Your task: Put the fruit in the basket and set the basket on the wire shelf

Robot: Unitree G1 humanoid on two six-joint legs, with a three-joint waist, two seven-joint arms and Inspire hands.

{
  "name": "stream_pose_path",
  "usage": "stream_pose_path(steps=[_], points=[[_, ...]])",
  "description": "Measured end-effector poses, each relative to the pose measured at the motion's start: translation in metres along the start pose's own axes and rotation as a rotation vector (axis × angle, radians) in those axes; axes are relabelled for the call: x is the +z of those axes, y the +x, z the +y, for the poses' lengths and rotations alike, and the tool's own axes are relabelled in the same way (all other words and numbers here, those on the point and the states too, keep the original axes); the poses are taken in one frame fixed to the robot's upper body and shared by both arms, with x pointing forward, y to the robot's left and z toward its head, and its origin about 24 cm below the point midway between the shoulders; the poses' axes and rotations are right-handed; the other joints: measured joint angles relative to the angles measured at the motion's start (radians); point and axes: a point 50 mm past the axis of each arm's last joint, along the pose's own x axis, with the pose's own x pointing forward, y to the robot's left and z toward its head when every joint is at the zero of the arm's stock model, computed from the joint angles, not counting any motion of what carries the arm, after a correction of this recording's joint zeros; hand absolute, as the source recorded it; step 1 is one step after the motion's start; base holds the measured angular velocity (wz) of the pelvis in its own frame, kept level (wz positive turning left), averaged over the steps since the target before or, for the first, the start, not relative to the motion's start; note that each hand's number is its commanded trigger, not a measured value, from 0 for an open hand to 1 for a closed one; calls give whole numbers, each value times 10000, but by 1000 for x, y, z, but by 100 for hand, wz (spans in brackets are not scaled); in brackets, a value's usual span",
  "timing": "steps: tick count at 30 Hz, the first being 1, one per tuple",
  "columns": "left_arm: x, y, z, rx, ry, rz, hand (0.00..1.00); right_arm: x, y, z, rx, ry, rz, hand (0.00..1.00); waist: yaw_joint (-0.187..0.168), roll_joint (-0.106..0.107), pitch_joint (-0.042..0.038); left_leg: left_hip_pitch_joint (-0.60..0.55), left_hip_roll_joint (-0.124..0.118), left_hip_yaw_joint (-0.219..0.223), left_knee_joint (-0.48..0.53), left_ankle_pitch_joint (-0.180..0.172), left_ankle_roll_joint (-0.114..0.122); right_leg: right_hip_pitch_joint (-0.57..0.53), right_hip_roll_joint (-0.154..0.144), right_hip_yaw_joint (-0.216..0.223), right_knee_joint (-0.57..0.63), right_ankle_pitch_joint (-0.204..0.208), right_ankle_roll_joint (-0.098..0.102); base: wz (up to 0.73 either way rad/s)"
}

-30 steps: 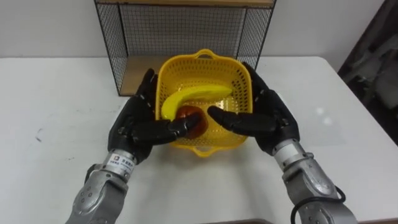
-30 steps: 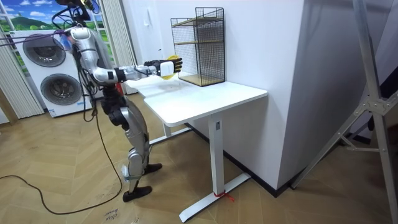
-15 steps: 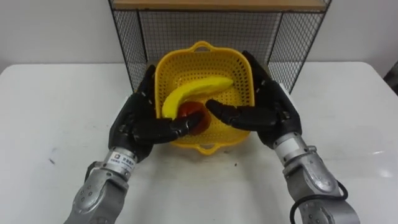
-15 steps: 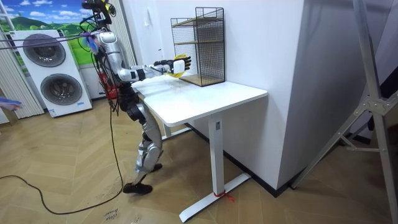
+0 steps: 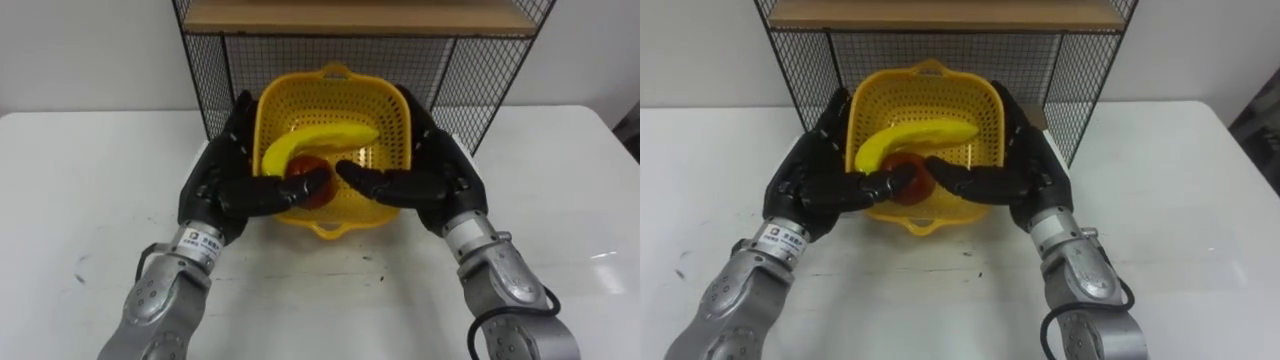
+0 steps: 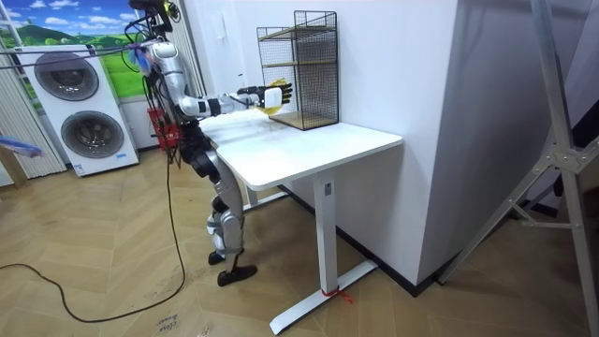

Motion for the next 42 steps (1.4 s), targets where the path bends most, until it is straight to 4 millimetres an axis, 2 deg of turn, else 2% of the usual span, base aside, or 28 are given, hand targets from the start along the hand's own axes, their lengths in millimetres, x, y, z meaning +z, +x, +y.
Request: stream_pose_path(steps=[5, 15, 21, 25, 30, 42], points=[[0, 0, 1, 16, 161, 52, 0, 0, 0, 1, 23, -26, 14, 0, -12, 39, -26, 312, 97, 21, -704, 364, -116, 287, 97, -60, -699, 328, -122, -3], [4, 9, -4, -224, 352, 197, 0, 0, 2, -1, -499, 198, 29, 0, -47, 88, -33, 415, 203, 93, -995, 490, -268, 298, 192, 25, -971, 449, -244, -4], [-3, 24, -1, -70, 191, 679, 0, 6, 12, -3, -896, 122, 108, 0, -78, 139, 18, 736, 260, 204, -1286, 625, -293, 629, 246, 88, -1408, 629, -273, -5], [-10, 35, 2, 360, -127, 1120, 0, 3, 21, -6, -1185, 449, 353, 0, -76, 138, 18, 839, 331, 253, -1460, 698, -330, 850, 350, 132, -1842, 841, -286, -5], [-12, 50, 3, 753, -344, 1547, 0, -5, 32, -8, -1496, 742, 1050, 0, -55, 136, 20, 778, 351, 243, -1457, 721, -344, 818, 358, 84, -1848, 883, -314, 1], [-10, 77, 6, 1959, -785, 2367, 0, 1, 68, -4, -1896, 1335, 1717, 0, -12, 131, 15, 838, 367, 180, -1455, 731, -351, 973, 383, 31, -1984, 982, -324, 0]])
